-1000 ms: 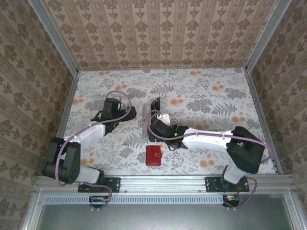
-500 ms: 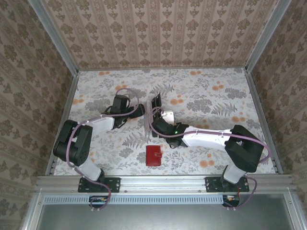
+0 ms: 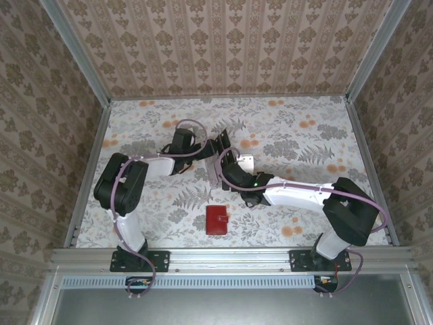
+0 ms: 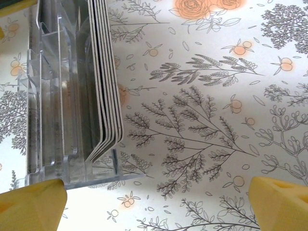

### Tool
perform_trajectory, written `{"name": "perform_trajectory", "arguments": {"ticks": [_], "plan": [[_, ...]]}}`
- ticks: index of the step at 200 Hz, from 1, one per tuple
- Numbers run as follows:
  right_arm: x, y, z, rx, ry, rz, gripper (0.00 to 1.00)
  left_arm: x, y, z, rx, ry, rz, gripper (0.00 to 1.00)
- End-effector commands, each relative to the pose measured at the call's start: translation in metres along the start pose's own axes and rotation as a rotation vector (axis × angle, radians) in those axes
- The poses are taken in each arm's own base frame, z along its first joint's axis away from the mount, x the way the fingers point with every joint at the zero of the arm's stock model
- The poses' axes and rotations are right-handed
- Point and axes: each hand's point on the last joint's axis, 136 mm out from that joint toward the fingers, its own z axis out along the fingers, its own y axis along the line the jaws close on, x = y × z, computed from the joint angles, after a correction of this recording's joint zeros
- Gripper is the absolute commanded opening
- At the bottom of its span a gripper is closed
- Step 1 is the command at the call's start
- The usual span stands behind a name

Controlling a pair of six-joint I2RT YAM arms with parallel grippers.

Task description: Put the credit cards into the card holder

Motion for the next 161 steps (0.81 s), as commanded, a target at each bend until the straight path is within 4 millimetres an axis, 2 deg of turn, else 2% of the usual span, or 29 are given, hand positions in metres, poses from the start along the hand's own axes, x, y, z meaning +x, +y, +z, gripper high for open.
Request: {"name": "perform_trajectory", "arguments": {"ticks": [1, 41, 111, 114, 126, 161], "plan": [[-0.004, -0.019, -0.003, 0.049, -0.018, 0.028, 0.98, -0.011, -0.026, 0.01, 0.074, -0.024, -0.012, 1.0], [-0.004, -0.032, -0.002, 0.07, -0.017, 0.046, 0.98, -0.005, -0.048, 0.027, 0.109, -0.007, 0.0, 1.0], [-0.003, -0.093, -0.003, 0.153, -0.018, 0.15, 0.98, 0.009, -0.088, 0.048, 0.175, 0.014, 0.013, 1.0], [-0.009, -0.095, -0.008, 0.142, -0.035, 0.168, 0.98, 0.01, -0.089, 0.049, 0.176, 0.015, 0.014, 1.0], [-0.009, -0.104, -0.01, 0.149, -0.035, 0.182, 0.98, 0.013, -0.095, 0.052, 0.184, 0.02, 0.019, 1.0], [-0.013, -0.12, -0.014, 0.155, -0.04, 0.206, 0.98, 0.02, -0.112, 0.061, 0.205, 0.031, 0.036, 1.0]]}}
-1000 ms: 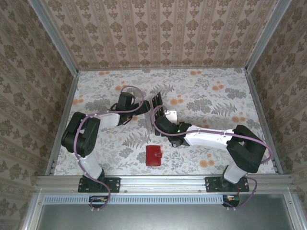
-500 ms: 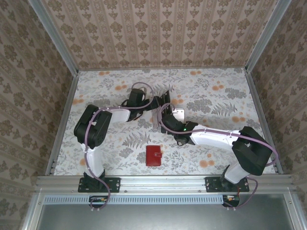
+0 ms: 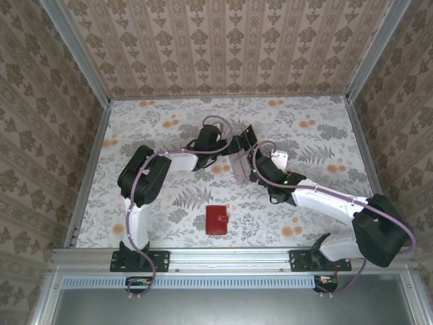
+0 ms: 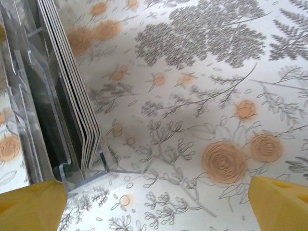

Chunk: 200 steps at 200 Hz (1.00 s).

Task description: Put the credit cards into the card holder

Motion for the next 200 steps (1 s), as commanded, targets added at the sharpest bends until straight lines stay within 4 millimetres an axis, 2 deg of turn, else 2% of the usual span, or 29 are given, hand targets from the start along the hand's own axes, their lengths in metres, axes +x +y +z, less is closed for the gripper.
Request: {"name": "perform_trajectory", "arguments": {"ticks": [1, 62, 113, 166, 200], "plan": [[0.0, -0.014, -0.003, 0.024, 0.005, -0.002, 0.98, 0.001, -0.016, 0.011, 0.036, 0.002, -0.003, 1.0], [0.009, -0.013, 0.005, 0.019, 0.04, -0.008, 0.98, 0.004, -0.031, 0.03, 0.052, 0.02, 0.015, 1.0], [0.013, -0.017, 0.008, 0.015, 0.062, -0.01, 0.99, 0.003, -0.037, 0.029, 0.064, 0.018, 0.025, 1.0], [-0.003, 0.0, -0.019, -0.136, 0.063, -0.009, 1.0, -0.008, -0.043, 0.011, 0.092, -0.008, 0.034, 1.0], [-0.01, 0.002, -0.039, -0.196, 0.06, -0.003, 1.0, -0.018, -0.043, -0.004, 0.103, -0.035, 0.026, 1.0]]}}
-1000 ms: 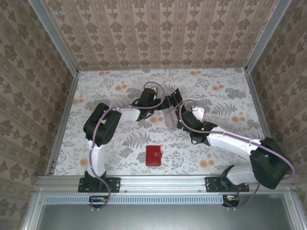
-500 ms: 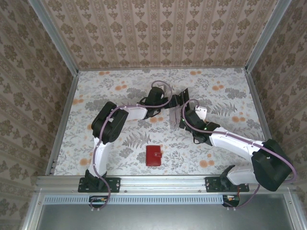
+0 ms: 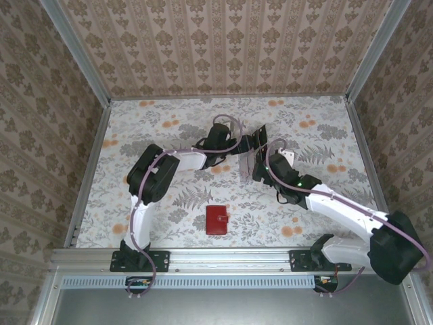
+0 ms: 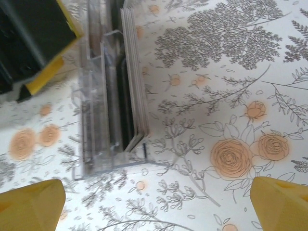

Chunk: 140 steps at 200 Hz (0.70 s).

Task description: Put the credit cards into the card holder

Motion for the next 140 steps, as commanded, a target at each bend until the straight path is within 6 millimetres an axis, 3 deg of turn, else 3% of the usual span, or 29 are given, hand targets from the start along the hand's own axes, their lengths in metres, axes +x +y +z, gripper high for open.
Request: {"name": "perform_trajectory", "arguments": {"ticks": [1, 39, 67, 96, 140], "plan": [[0.0, 0.003, -0.015, -0.043, 0.03, -0.022, 1.0, -0.024, -0.018, -0.022, 0.054, -0.055, 0.009, 1.0], [-0.001, 0.006, -0.035, -0.108, 0.038, 0.007, 0.96, -0.033, -0.012, -0.041, 0.06, -0.088, -0.007, 1.0], [0.009, 0.014, -0.048, -0.141, 0.08, -0.021, 0.9, -0.041, -0.009, -0.065, 0.07, -0.117, -0.013, 1.0], [0.034, 0.035, -0.058, -0.2, 0.155, -0.054, 0.77, -0.041, 0.006, -0.106, 0.021, -0.153, -0.013, 1.0], [0.091, 0.072, -0.049, -0.179, 0.278, -0.161, 0.64, -0.011, 0.041, -0.171, -0.17, -0.11, 0.006, 1.0]]}}
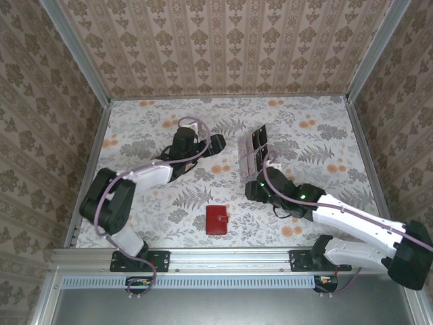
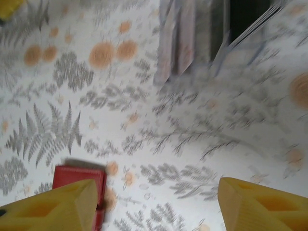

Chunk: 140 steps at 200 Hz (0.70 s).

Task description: Put the credit cards into the card holder

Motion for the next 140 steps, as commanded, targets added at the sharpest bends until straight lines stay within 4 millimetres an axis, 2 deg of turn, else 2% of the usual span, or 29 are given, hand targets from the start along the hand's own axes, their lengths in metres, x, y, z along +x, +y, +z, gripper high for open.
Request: {"name": "perform_trajectory", "arguments": {"ticks": [1, 36, 64, 106, 140], "plan": [[0.023, 0.016, 0.011, 0.038, 0.077, -0.023, 0.64, 0.013, 0.022, -0.031, -0.121, 0.035, 0.047, 1.0], [0.053, 0.049, 0.038, 0.112, 0.148, -0.122, 0.6, 0.032, 0.047, -0.077, -0.27, 0.093, 0.078, 1.0], [0.073, 0.067, 0.054, 0.181, 0.184, -0.195, 0.58, 0.048, 0.063, -0.102, -0.32, 0.102, 0.066, 1.0], [0.089, 0.088, 0.07, 0.225, 0.214, -0.251, 0.53, 0.073, 0.09, -0.12, -0.369, 0.106, 0.012, 1.0], [0.096, 0.093, 0.073, 0.254, 0.221, -0.28, 0.52, 0.08, 0.101, -0.126, -0.386, 0.107, -0.013, 1.0]]}}
